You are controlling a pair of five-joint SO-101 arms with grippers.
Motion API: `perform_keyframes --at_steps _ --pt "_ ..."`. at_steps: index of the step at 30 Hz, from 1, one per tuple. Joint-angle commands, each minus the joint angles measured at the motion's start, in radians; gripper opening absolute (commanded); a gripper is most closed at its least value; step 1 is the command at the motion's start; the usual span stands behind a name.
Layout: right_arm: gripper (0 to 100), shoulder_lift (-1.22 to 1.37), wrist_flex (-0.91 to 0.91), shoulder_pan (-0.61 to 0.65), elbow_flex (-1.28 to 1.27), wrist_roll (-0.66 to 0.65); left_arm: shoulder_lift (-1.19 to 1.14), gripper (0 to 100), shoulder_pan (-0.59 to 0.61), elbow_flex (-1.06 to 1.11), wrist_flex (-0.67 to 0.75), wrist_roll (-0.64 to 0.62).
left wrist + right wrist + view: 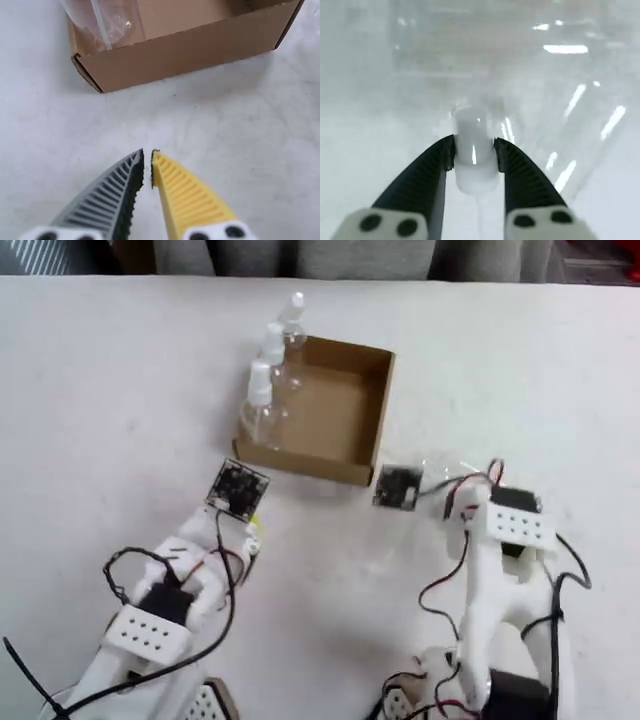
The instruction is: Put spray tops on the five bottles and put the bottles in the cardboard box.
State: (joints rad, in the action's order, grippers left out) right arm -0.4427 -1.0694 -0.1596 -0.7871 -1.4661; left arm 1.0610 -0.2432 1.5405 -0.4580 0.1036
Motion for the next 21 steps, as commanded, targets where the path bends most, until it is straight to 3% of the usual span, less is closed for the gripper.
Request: perform_keyframes --at_steps 1,6,10,16,21 --pt "1.5 -0.119 -0.289 0.021 0.221 0.262 0.025 5 -0.010 -0.012 0.014 0.000" --pt "1.5 -0.143 -0.598 0.228 0.471 0.875 0.025 5 0.035 -0.020 0.014 -0.003" --pt "1.5 -0.079 -0.615 0.435 0.560 1.267 0.027 5 0.071 -0.020 0.014 -0.003" --pt "8.0 0.127 -0.475 0.604 0.585 1.640 0.027 5 0.179 -0.020 0.014 -0.005" --pt "9.1 0.305 -0.381 0.682 0.585 1.814 0.027 5 0.260 -0.057 -0.020 -0.005"
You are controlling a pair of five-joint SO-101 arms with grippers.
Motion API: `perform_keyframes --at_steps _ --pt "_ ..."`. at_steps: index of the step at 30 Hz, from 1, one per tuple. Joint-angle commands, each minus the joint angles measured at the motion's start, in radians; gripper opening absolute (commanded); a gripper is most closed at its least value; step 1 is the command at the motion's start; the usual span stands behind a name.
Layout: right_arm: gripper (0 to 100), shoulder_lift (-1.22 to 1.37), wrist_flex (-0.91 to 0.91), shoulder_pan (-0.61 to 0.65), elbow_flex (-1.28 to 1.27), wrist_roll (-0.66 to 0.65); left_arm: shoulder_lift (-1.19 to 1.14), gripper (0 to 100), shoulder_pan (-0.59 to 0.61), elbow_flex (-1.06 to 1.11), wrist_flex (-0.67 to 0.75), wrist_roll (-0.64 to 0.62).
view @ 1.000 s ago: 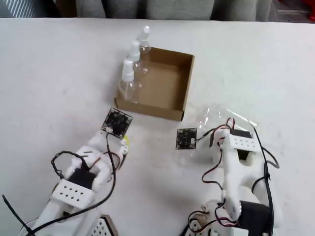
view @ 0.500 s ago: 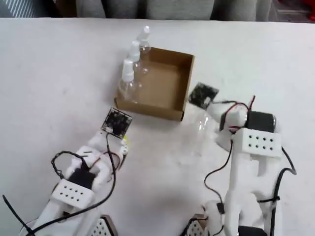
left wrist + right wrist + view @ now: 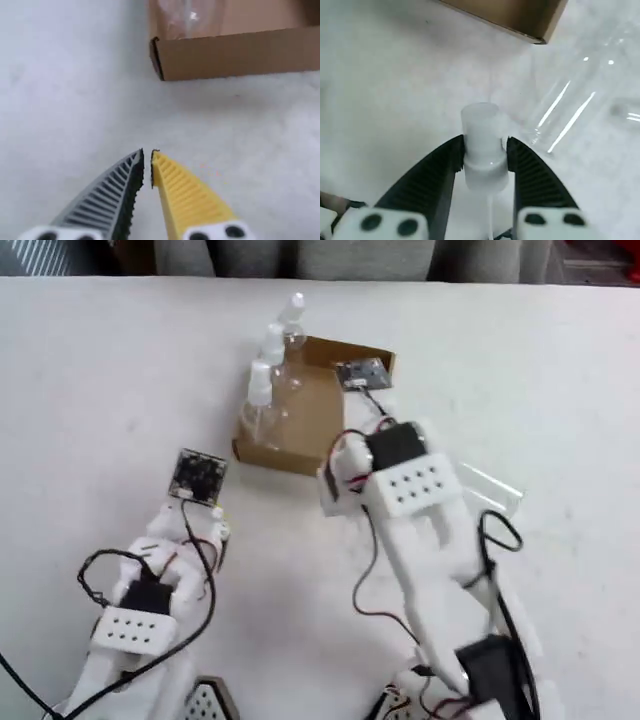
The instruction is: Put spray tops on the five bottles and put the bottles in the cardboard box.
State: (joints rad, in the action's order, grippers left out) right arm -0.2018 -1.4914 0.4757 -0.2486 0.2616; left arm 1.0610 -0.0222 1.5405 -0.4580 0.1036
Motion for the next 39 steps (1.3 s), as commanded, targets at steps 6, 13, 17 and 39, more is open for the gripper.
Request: perform_keyframes --at_steps 6,13,17,39 --pt "2.2 0.229 0.154 0.122 0.040 0.107 0.027 5 0.038 -0.061 -0.028 -0.005" --pt "5.7 0.420 0.254 0.165 0.048 0.101 0.027 5 0.036 -0.061 -0.028 -0.005" --pt "20.9 0.423 0.211 0.170 0.086 0.098 0.027 5 0.035 -0.061 -0.028 -0.005" --pt "5.3 0.171 -0.213 -0.427 0.235 -0.704 0.027 6 -0.061 -0.028 -0.021 0.005"
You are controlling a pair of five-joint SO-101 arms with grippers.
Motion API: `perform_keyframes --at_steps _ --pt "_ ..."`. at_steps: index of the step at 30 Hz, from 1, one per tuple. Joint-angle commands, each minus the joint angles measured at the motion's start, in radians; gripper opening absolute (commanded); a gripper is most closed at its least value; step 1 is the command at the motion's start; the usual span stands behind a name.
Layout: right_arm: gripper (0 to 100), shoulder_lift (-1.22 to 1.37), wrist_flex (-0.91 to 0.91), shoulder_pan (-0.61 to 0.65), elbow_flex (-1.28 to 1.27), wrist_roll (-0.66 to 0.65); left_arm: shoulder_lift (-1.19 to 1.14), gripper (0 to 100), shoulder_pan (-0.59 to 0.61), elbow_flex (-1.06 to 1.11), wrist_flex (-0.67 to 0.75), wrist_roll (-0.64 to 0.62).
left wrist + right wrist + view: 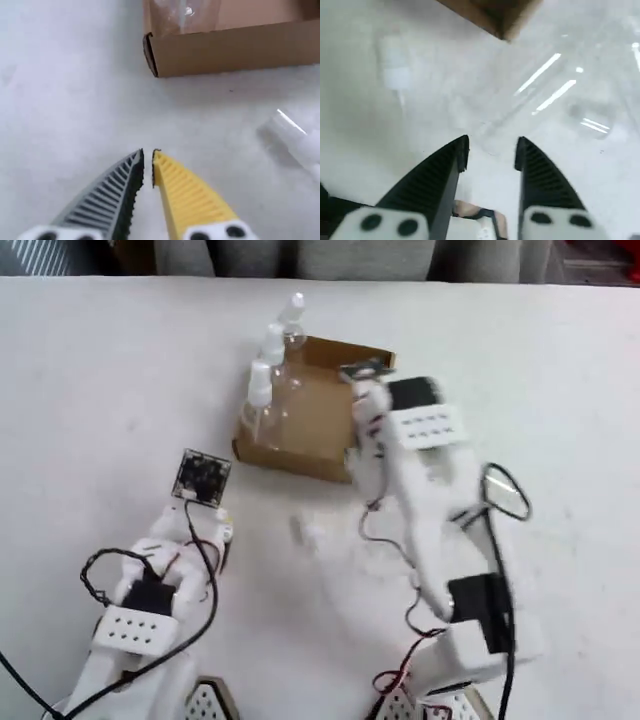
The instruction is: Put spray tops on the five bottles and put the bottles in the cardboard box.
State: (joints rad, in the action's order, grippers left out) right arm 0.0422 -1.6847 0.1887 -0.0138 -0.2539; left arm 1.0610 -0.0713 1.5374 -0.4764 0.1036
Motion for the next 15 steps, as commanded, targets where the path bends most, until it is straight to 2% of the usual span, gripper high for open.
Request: perform_keyframes --at_steps 1,4,9,11,15 --pt "4.9 -0.073 -0.007 -0.185 -0.005 -0.238 0.027 6 -0.012 -0.025 -0.003 0.005" --pt "4.9 -0.053 0.025 -0.300 -0.023 -0.359 0.027 6 -0.013 -0.023 -0.003 0.005" --pt "5.0 -0.007 0.035 -0.412 -0.081 -0.750 0.027 6 -0.013 -0.021 -0.003 0.005" --pt "5.0 0.002 0.097 -0.449 -0.104 -0.861 0.027 6 -0.013 -0.021 -0.003 0.005" --pt "13.8 0.022 0.259 -0.496 -0.138 -0.957 0.027 6 -0.013 -0.021 -0.003 0.005"
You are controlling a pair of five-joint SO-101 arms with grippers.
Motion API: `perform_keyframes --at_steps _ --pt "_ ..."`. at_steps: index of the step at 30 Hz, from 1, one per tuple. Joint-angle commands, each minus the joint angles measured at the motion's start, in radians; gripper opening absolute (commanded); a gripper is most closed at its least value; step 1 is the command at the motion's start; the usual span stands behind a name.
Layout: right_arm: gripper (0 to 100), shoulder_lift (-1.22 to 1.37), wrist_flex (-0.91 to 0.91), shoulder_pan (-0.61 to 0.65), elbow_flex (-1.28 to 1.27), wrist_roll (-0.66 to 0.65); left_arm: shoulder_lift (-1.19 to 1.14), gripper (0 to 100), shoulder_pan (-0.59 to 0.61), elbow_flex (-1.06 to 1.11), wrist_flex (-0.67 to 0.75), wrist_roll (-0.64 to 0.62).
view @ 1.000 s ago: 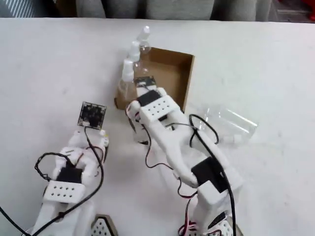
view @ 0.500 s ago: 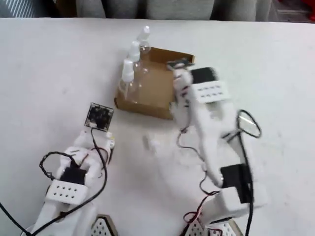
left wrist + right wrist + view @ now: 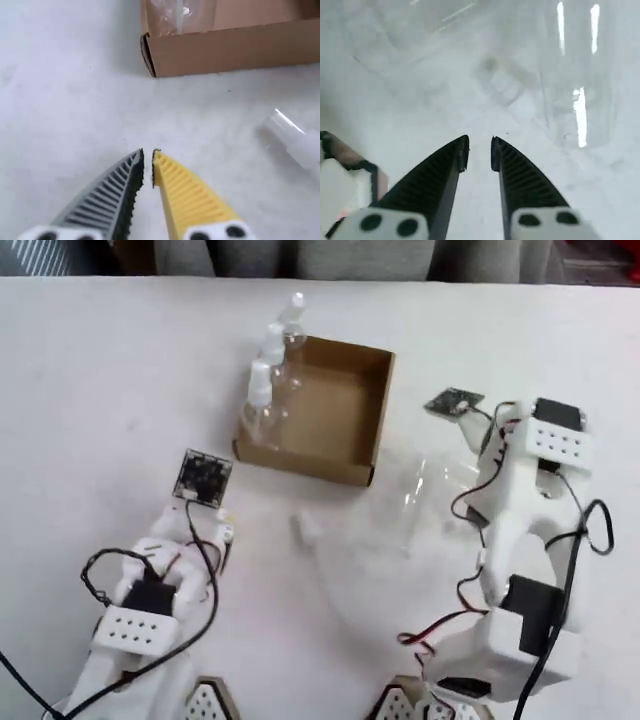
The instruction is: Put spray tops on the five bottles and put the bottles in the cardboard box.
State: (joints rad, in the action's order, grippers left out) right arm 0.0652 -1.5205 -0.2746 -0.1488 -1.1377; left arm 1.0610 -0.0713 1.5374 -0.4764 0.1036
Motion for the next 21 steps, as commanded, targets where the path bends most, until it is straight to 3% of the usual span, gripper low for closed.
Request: perform_keyframes --at_steps 1,3,11,21 --pt "16.7 0.005 0.125 -0.039 -0.012 -0.094 0.027 6 -0.013 -0.021 -0.003 0.005" --pt "20.4 0.024 0.166 -0.044 -0.025 -0.146 0.027 6 -0.013 -0.021 -0.003 0.005" --pt "18.6 0.120 0.189 -0.041 -0.038 -0.269 0.027 6 -0.013 -0.021 -0.003 0.005" --pt "18.3 -0.071 0.136 -0.076 -0.035 -0.247 0.027 6 -0.013 -0.021 -0.002 0.005"
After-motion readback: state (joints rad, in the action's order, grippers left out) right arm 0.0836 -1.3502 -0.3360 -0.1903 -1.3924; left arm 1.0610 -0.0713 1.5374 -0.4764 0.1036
